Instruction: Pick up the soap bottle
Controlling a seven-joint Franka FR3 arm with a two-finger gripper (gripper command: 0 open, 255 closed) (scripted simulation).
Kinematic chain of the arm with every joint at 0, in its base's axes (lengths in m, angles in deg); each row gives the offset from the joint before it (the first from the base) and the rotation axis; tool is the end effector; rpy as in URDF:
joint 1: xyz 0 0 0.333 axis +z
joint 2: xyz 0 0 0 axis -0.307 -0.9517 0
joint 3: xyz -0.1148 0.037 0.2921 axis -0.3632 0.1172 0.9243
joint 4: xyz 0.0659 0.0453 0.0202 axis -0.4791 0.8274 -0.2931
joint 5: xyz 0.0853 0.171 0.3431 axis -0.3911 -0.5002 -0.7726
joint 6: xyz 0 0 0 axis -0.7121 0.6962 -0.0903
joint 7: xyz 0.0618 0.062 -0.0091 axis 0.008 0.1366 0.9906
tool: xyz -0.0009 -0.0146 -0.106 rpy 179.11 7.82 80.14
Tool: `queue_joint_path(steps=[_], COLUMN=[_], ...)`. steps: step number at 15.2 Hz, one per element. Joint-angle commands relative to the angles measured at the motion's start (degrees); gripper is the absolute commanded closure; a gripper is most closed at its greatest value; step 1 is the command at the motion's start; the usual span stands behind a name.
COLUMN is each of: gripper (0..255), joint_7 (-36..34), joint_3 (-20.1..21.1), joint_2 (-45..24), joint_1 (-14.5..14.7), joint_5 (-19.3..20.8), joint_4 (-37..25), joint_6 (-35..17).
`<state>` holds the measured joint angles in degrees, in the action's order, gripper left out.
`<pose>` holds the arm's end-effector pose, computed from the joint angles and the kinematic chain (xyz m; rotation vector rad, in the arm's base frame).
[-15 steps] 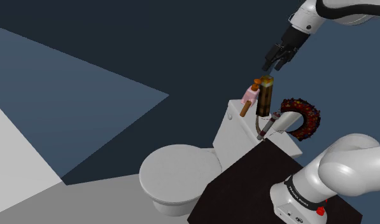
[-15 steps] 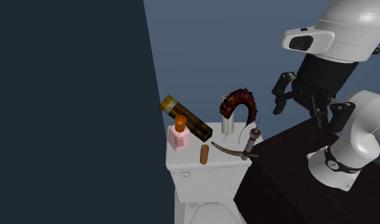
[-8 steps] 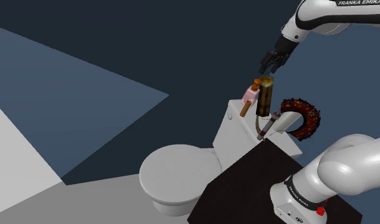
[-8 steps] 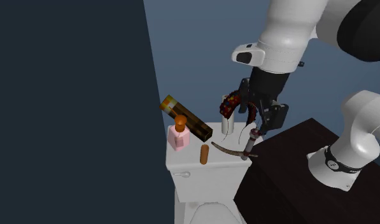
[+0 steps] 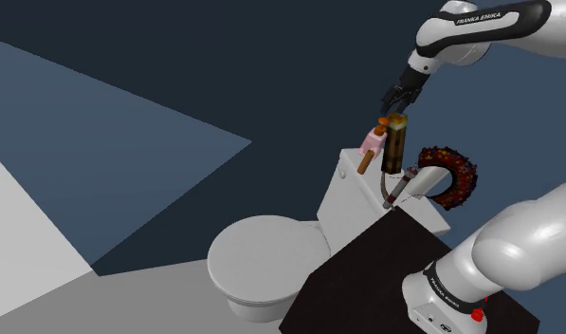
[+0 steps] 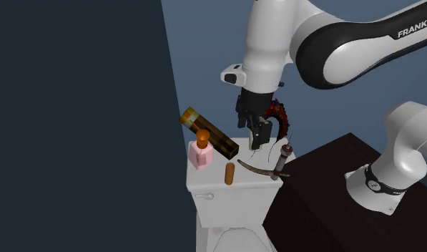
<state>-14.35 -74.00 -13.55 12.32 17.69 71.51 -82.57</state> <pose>0.4436 -0.2550 0.4701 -3.0606 0.2511 -0.0928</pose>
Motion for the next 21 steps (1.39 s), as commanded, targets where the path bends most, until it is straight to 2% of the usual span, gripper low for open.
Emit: queue_joint_path(steps=[1, 7, 15, 21], gripper=[0, 0, 0, 0], joint_7=[2.58, 9.72, 16.34, 17.19], joint_3=[-1.49, -3.96, -3.56, -2.86], joint_2=[-4.38, -17.76, -35.35, -37.28], joint_1=[-0.5, -3.39, -10.47, -10.82], joint_5=[-1.5, -7.35, -14.39, -15.56], joint_4=[-3.13, -12.35, -28.28, -26.38], joint_6=[-0.54, -2.02, -0.51, -4.14])
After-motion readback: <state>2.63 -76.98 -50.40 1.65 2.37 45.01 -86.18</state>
